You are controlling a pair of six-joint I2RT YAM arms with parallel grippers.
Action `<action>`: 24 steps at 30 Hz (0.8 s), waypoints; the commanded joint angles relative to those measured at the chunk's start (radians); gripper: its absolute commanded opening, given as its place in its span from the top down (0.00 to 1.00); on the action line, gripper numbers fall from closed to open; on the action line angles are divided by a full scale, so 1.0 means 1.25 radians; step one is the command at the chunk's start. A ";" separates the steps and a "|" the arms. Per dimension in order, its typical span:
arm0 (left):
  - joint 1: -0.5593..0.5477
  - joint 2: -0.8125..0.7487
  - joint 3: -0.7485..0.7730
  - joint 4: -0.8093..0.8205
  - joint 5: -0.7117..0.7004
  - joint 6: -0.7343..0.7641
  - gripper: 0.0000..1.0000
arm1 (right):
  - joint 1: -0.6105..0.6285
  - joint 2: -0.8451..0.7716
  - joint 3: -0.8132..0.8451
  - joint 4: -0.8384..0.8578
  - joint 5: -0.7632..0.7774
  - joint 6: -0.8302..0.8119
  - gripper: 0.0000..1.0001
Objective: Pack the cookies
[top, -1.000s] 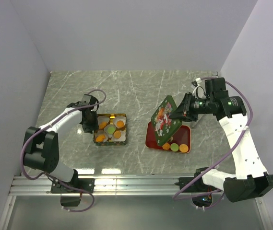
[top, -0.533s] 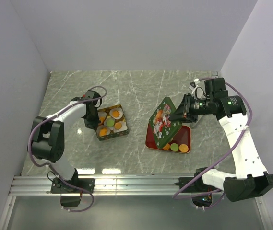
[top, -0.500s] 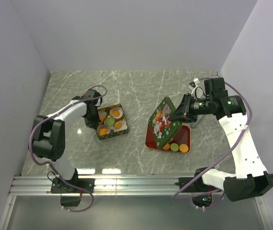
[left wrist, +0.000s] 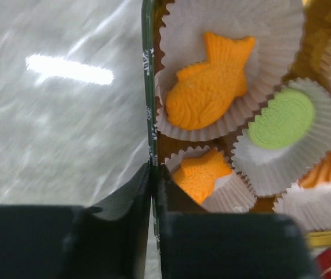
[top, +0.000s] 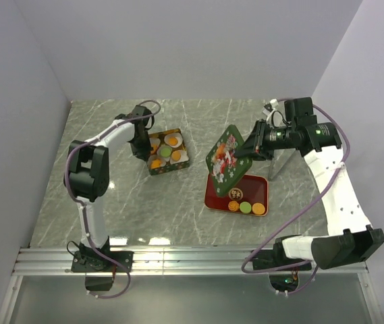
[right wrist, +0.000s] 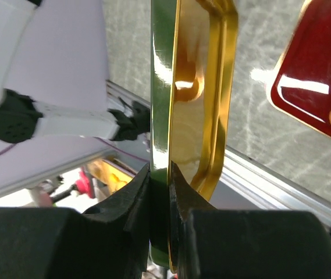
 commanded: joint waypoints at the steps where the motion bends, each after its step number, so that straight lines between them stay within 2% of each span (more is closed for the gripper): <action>1: -0.005 0.055 0.063 0.043 0.068 0.009 0.84 | -0.011 0.013 0.021 0.159 -0.078 0.082 1.00; 2: -0.005 0.057 0.065 0.054 0.084 0.010 0.80 | -0.013 0.017 -0.010 0.211 -0.095 0.114 1.00; 3: -0.005 0.057 0.062 0.061 0.091 0.011 0.70 | -0.011 0.019 -0.031 0.266 -0.123 0.151 1.00; 4: -0.005 0.055 0.058 0.070 0.098 0.012 0.66 | -0.011 0.023 -0.070 0.376 -0.134 0.225 1.00; 6: -0.005 0.040 0.036 0.093 0.116 0.015 0.54 | -0.010 0.045 -0.102 0.510 -0.154 0.308 1.00; 11: 0.001 -0.021 0.005 0.113 0.126 0.022 0.33 | -0.005 0.127 -0.116 0.638 -0.145 0.346 1.00; 16: 0.055 -0.105 -0.044 0.161 0.177 0.022 0.21 | 0.019 0.218 -0.130 0.810 -0.144 0.397 1.00; 18: 0.112 -0.149 -0.080 0.189 0.224 0.010 0.10 | 0.028 0.244 -0.134 0.882 -0.138 0.425 1.00; 21: 0.187 -0.205 -0.144 0.280 0.350 -0.001 0.05 | 0.055 0.311 -0.141 0.983 -0.126 0.475 1.00; 22: 0.200 -0.218 -0.161 0.305 0.350 -0.003 0.05 | 0.061 0.327 -0.143 1.011 -0.122 0.491 1.00; 24: 0.244 -0.248 -0.224 0.360 0.453 -0.023 0.05 | 0.089 0.356 -0.149 1.119 -0.116 0.552 1.00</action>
